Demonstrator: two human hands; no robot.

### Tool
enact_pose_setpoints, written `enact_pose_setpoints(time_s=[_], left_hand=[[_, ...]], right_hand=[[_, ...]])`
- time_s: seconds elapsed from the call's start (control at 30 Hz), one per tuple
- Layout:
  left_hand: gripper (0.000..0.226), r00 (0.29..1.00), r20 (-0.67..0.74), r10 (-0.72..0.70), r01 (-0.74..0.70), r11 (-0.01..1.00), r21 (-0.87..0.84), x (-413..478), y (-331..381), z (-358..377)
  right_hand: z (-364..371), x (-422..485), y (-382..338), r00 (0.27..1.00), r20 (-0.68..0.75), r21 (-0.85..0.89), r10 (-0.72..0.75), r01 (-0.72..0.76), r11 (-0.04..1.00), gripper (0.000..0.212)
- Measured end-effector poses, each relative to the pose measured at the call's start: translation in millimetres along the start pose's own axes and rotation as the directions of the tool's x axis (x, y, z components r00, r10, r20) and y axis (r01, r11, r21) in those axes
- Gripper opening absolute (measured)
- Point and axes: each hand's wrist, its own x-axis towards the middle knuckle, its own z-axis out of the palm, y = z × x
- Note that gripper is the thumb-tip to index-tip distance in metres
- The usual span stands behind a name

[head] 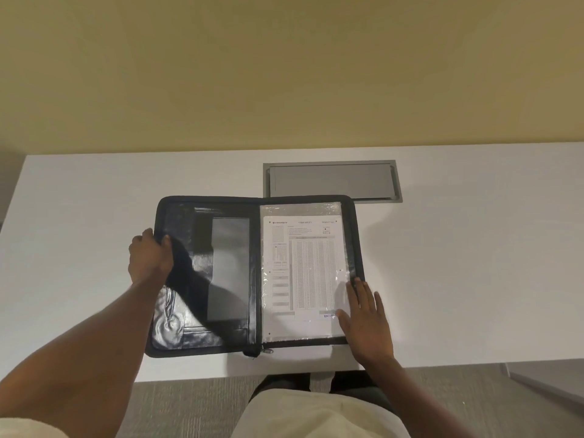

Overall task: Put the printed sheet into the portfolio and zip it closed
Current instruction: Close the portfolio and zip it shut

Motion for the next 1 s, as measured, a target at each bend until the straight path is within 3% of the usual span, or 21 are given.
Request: enact_pose_setpoints(time_s=[0.1, 0.2, 0.4, 0.57, 0.67, 0.8, 0.93, 1.0], left_hand=[[0.044, 0.999, -0.036, -0.009, 0.009, 1.0, -0.001, 0.4, 1.4, -11.2], [0.045, 0.996, -0.086, -0.017, 0.014, 0.999, -0.037, -5.3, 6.9, -23.5], [0.032, 0.979, -0.206, 0.004, -0.023, 0.996, -0.089, -37.0, 35.5, -55.7], [0.027, 0.958, -0.272, 0.086, -0.127, 0.983, -0.136, -69.7, 61.9, -73.8], [0.025, 0.941, -0.302, 0.149, -0.197, 0.971, -0.133, -90.6, 86.1, -82.9], [0.018, 0.921, -0.301, 0.248, -0.292, 0.95, -0.108, -115.6, 121.1, -88.6], [0.007, 0.91, -0.267, 0.318, -0.363, 0.922, -0.138, -137.4, 153.6, -88.4], [0.005, 0.907, -0.234, 0.351, -0.394, 0.903, -0.172, -148.2, 168.6, -85.8]], right_hand=[[-3.2, -0.1, -13.9, 0.988, -0.033, -0.009, -0.151, 0.151, 0.989, 0.058], [-7.3, 0.9, -26.2, 0.95, 0.033, -0.045, -0.309, 0.311, 0.949, 0.055], [-13.6, 2.9, -26.2, 0.938, 0.166, -0.031, -0.305, 0.314, 0.949, 0.054], [-28.5, -1.0, -32.0, 0.938, 0.096, 0.003, -0.334, 0.335, 0.942, 0.055], [-54.0, -8.7, -51.7, 0.938, 0.022, 0.144, -0.347, 0.34, 0.929, 0.057], [-109.3, -23.2, -96.0, 0.931, -0.052, 0.449, -0.362, 0.345, 0.824, 0.058], [-154.8, -39.1, -134.2, 0.918, -0.14, 0.611, -0.371, 0.375, 0.697, 0.062], [-166.3, -43.8, -147.8, 0.927, -0.135, 0.639, -0.35, 0.351, 0.684, 0.066]])
